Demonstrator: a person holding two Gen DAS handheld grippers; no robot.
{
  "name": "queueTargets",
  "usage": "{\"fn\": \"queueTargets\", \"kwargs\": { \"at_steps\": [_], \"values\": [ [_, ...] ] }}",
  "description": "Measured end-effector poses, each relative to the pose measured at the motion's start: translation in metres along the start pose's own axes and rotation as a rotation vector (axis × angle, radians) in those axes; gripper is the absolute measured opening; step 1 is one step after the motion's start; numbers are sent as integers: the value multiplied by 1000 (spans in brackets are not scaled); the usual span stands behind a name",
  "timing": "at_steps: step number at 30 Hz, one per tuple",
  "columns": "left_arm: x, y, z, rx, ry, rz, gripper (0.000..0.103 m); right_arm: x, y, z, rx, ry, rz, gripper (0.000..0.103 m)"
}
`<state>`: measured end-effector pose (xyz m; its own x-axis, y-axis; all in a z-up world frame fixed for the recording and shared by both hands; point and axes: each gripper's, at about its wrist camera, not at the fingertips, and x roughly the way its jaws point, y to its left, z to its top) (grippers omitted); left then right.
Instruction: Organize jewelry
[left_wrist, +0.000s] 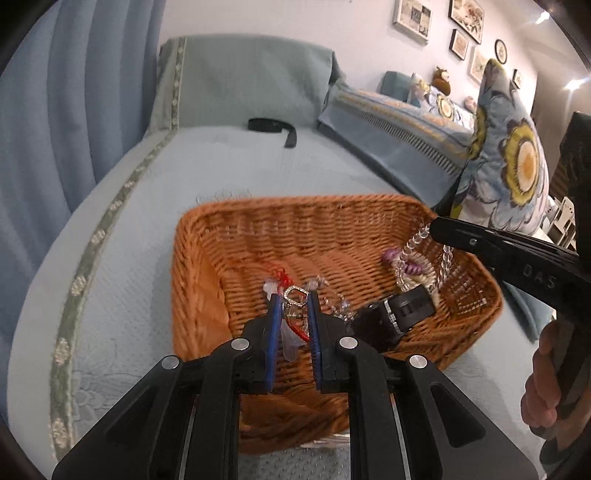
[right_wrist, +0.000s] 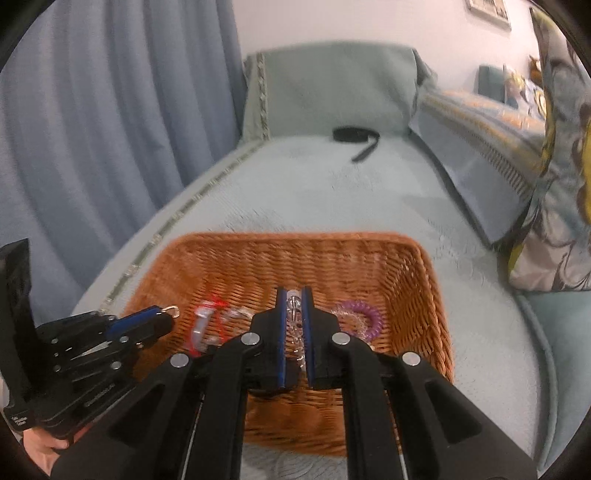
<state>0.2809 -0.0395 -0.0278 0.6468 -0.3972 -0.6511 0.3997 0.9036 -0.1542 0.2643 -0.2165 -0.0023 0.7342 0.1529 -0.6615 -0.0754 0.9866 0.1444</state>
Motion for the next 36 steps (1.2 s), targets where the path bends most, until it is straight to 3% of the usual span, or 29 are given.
{"fn": "queueTargets", "kwargs": {
  "at_steps": [6, 8, 10, 12, 20, 29, 36],
  "values": [
    [4, 1, -5, -1, 2, -15, 14, 6, -23, -11, 50, 11, -25, 7],
    [2, 3, -4, -14, -1, -40, 27, 3, -29, -12, 72, 8, -12, 8],
    [-5, 2, -4, -12, -26, -38, 44, 0, -32, -13, 81, 3, -14, 19],
    [-14, 2, -4, -20, -41, -59, 45, -9, -33, -15, 81, -17, -13, 38],
    [-91, 15, -19, -74, -170, -97, 52, -75, -11, -39, 46, -108, 45, 40],
    [-157, 29, -68, -98, -205, 27, 52, -119, 31, -75, 7, -122, 113, 40],
    [-152, 41, -105, -99, -154, 114, 52, -96, 62, -108, -32, -38, 162, 40]
  ]
}}
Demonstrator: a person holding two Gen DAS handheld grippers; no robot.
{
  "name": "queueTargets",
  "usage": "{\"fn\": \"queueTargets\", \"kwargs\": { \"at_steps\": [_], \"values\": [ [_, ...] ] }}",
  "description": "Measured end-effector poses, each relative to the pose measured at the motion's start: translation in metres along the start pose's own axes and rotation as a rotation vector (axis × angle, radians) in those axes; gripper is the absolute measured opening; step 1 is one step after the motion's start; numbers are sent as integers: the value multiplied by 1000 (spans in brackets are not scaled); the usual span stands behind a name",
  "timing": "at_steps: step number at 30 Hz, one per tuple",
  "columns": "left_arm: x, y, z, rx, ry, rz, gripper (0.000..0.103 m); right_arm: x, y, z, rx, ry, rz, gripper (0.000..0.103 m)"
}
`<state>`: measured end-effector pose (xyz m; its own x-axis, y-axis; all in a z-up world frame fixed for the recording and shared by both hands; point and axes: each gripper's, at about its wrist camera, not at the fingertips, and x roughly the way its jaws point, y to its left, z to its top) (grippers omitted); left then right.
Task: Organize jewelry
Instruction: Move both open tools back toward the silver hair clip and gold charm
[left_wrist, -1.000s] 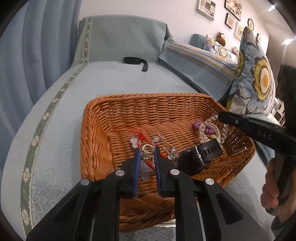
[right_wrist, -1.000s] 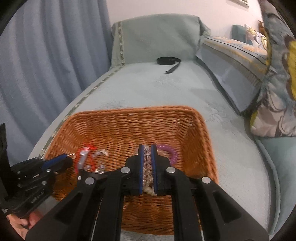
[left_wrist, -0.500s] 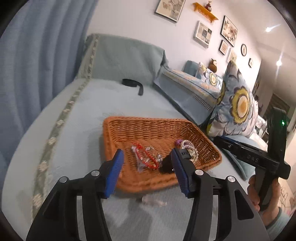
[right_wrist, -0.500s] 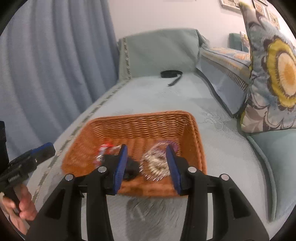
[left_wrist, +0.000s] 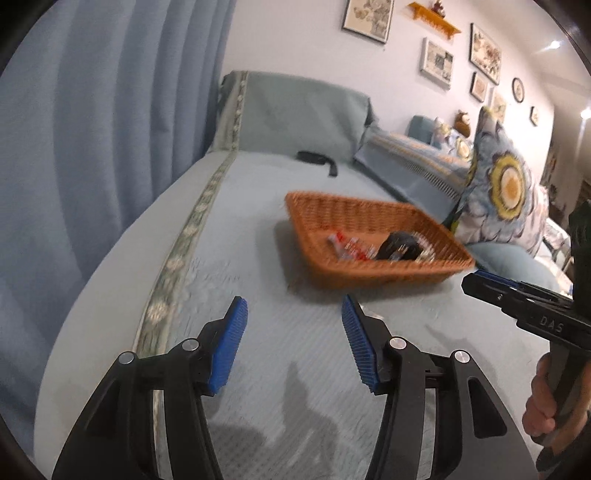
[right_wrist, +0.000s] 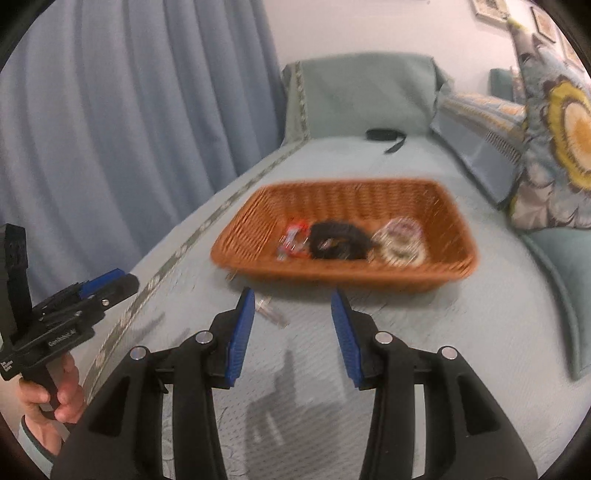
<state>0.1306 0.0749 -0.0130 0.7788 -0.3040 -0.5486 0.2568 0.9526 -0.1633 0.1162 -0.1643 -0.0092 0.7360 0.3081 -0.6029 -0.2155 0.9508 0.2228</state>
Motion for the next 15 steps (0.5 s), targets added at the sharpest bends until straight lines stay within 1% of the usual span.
{"fn": "queueTargets", "kwargs": {
  "at_steps": [4, 7, 9, 12, 15],
  "values": [
    [19, 12, -19, -24, 53, 27, 52, 23, 14, -11, -42, 44, 16, 40],
    [30, 17, -26, -26, 80, 39, 51, 41, 19, -15, -64, 76, 5, 40],
    [35, 20, -27, -38, 93, 30, 51, 50, 19, -17, -65, 93, 2, 40],
    [41, 22, -24, -46, 102, 6, 51, 66, 22, -15, -84, 117, -27, 40],
    [51, 21, -18, -41, 113, 2, 50, 80, 30, -8, -128, 133, -41, 40]
  ]
}}
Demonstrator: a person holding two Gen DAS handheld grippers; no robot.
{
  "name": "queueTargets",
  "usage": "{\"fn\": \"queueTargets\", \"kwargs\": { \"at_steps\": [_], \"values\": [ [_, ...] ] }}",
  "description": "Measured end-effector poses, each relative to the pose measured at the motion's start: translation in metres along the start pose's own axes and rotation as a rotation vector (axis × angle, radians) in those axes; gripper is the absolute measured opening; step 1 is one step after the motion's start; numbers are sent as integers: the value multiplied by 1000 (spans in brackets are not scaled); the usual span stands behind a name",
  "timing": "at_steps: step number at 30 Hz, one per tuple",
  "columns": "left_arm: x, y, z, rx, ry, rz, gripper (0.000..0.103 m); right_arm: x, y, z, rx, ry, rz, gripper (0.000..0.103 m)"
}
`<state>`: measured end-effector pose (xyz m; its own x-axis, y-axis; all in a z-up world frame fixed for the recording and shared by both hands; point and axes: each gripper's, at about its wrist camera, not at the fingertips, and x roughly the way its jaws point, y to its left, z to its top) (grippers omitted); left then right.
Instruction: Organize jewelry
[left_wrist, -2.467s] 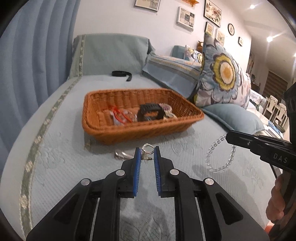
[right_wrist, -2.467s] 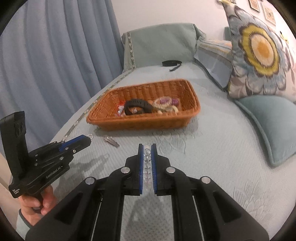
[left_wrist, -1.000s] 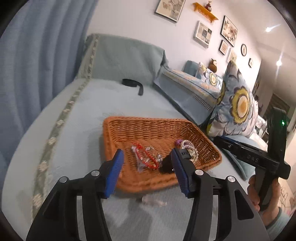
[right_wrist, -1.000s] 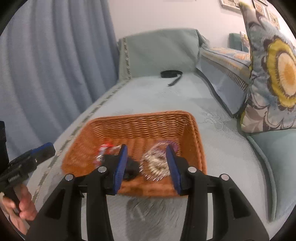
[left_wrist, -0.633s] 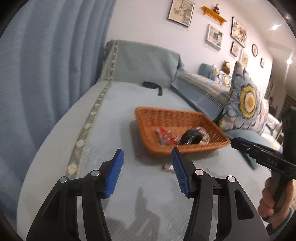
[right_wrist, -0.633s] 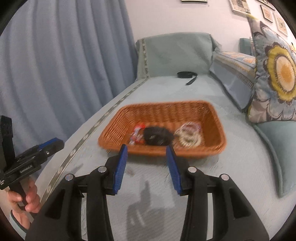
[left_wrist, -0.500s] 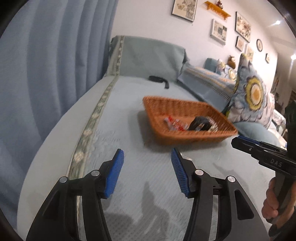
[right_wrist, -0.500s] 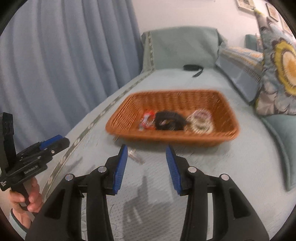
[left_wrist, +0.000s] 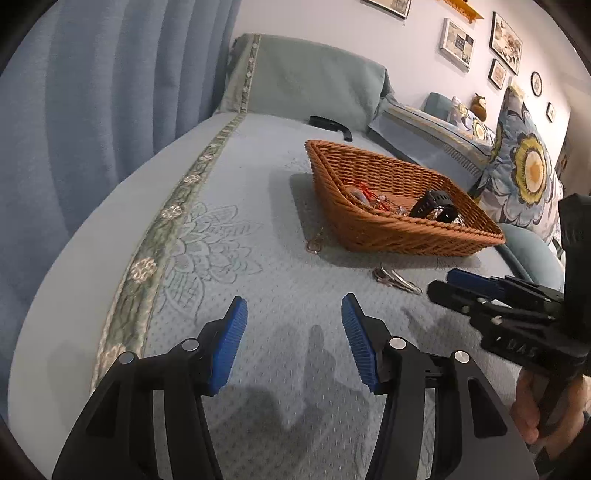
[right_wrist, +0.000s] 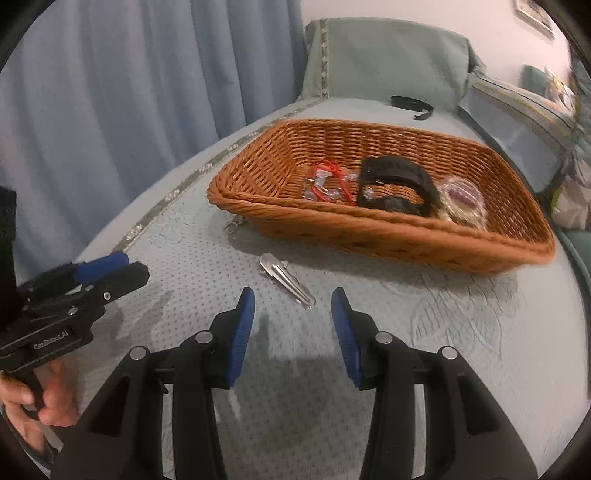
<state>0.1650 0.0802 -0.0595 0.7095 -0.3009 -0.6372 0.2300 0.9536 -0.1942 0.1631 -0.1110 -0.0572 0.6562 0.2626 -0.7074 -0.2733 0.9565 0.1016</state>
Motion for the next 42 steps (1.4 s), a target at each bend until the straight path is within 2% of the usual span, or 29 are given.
{"fn": "queueTargets", "kwargs": {
  "at_steps": [5, 6, 10, 12, 13, 14, 16, 18, 22, 26, 29, 30, 33, 42],
  "values": [
    [25, -5, 13, 37, 59, -23, 47, 23, 6, 13, -42, 39, -11, 40],
    [32, -6, 17, 49, 78, -25, 43, 26, 7, 15, -46, 45, -12, 40],
    [53, -12, 26, 103, 125, -44, 42, 44, 10, 20, -67, 109, -1, 40],
    [62, -14, 31, 122, 142, -51, 42, 51, 10, 20, -63, 136, -7, 35],
    [66, -14, 33, 130, 147, -52, 41, 50, 10, 21, -62, 133, -6, 32],
    [69, -14, 35, 136, 151, -49, 41, 50, 10, 21, -61, 132, -2, 21],
    [75, -16, 40, 151, 154, -40, 38, 48, 8, 19, -55, 131, -14, 17],
    [81, -17, 43, 173, 164, -35, 36, 44, 4, 17, -32, 127, -37, 17],
    [92, -26, 47, 238, 176, -9, 33, 39, -7, 13, 26, 116, -8, 17],
    [101, -30, 50, 270, 186, -4, 30, 40, -9, 15, 33, 116, 5, 17],
    [101, -34, 49, 290, 181, 7, 21, 43, -6, 17, 27, 118, -2, 17],
    [101, -36, 48, 300, 180, 11, 13, 43, -5, 16, 24, 118, -5, 17],
    [98, -41, 46, 324, 169, 21, 12, 40, -2, 14, 9, 107, -15, 15],
    [70, -39, 30, 291, 143, -23, 12, 21, -6, 1, 24, 89, 10, 14]
  ]
}}
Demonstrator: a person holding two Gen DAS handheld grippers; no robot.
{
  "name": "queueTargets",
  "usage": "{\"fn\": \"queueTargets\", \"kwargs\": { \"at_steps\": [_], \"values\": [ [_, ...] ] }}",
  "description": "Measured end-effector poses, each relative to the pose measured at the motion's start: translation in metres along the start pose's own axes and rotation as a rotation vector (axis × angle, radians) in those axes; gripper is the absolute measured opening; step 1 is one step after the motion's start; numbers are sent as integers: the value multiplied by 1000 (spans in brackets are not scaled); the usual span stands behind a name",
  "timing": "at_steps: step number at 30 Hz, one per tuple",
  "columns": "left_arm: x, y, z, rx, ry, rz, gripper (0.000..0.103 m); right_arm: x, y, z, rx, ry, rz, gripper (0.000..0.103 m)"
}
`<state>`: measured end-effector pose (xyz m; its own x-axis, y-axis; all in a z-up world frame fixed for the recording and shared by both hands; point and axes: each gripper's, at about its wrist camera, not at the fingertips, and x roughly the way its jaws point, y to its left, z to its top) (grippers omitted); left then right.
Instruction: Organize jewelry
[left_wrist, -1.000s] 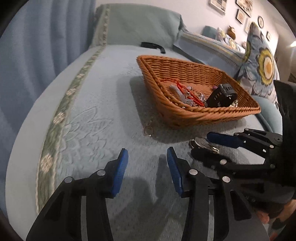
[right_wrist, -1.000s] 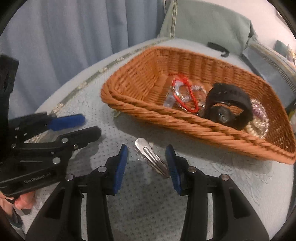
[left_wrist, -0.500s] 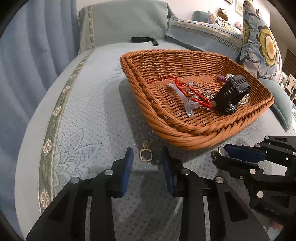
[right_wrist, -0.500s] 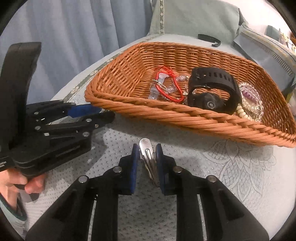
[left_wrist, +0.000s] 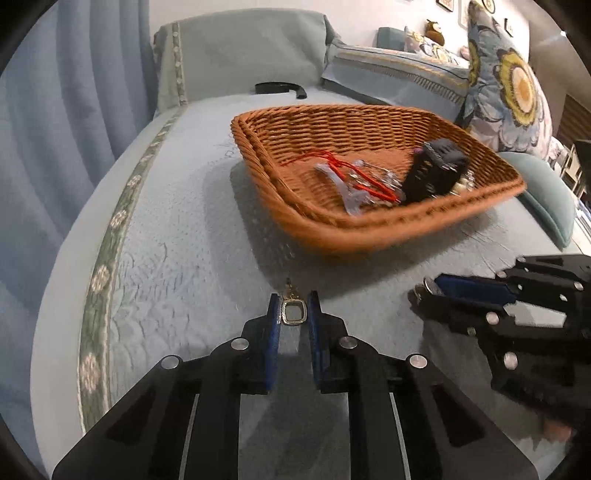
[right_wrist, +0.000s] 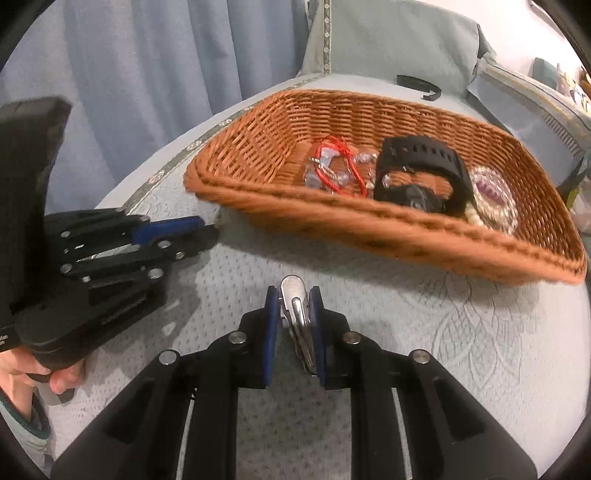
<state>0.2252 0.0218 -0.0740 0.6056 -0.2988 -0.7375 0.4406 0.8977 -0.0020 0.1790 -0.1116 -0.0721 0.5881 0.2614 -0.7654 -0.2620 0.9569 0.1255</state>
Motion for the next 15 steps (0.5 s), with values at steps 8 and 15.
{"fn": "queueTargets", "kwargs": {
  "at_steps": [8, 15],
  "values": [
    [-42, -24, -36, 8, -68, 7, 12, -30, -6, -29, 15, -20, 28, 14],
    [-75, -42, -48, -15, -157, -12, 12, -62, -14, -36, 34, -76, 41, 15]
  ]
}}
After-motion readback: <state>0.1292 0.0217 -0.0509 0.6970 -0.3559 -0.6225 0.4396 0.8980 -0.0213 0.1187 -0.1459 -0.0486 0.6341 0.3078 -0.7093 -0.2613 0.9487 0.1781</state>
